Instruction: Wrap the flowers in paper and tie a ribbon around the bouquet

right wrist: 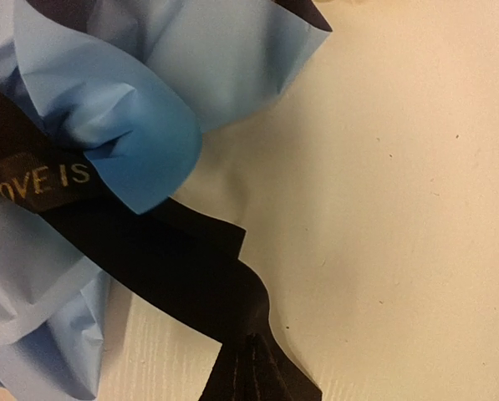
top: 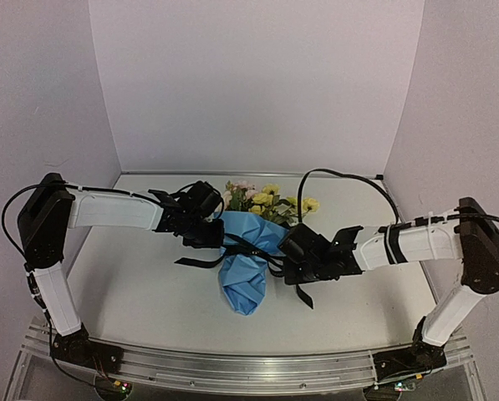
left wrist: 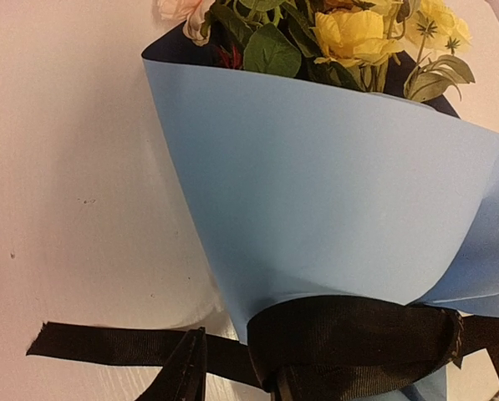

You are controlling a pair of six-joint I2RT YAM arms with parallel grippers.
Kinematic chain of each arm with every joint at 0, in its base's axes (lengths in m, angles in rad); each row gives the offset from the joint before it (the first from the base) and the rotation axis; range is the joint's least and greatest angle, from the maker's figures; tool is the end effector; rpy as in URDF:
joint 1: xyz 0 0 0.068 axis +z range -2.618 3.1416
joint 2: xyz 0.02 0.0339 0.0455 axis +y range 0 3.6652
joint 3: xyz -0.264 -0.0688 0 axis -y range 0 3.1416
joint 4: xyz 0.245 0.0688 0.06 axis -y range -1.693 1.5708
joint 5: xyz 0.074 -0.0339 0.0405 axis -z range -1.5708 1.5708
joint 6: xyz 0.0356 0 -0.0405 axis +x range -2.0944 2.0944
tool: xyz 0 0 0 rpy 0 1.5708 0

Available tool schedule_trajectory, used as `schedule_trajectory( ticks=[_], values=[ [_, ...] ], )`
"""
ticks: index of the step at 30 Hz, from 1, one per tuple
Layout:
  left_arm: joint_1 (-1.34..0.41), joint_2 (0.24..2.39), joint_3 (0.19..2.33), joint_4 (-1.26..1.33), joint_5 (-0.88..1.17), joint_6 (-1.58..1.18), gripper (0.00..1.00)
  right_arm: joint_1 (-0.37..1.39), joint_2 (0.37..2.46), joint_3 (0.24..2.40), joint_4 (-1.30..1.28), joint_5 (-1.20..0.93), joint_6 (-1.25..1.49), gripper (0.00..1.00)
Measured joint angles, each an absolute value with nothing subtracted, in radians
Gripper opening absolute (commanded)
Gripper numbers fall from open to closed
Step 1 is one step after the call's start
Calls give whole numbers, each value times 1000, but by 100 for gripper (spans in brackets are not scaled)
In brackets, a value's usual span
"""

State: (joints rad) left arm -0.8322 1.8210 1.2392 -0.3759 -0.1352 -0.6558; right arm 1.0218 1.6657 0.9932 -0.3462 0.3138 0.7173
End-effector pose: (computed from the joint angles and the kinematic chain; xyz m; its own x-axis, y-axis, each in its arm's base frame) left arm 0.2634 -0.2821 0.1954 -0.8513 0.0375 -0.5233 0.2035 0.9429 -0.2635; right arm 0.1819 0.2763 0.1788 -0.8127 -0.1303 -0.5680 -0.2557 0.9556 0.1467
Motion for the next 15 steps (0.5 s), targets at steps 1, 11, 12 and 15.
schedule_trajectory(
  ticks=[1, 11, 12, 15],
  values=[
    [-832, 1821, 1239, -376, -135, -656, 26, 1022, 1659, 985, -352, 318, 721, 0],
    [-835, 1821, 1239, -377, -135, -662, 14, 1022, 1591, 957, -370, 344, 738, 0],
    [-835, 1821, 1239, -377, -135, -661, 12, 1022, 1591, 957, -370, 344, 738, 0],
    [-837, 1821, 1239, -377, -133, -658, 5, 1022, 1591, 958, -373, 343, 737, 0]
  ],
)
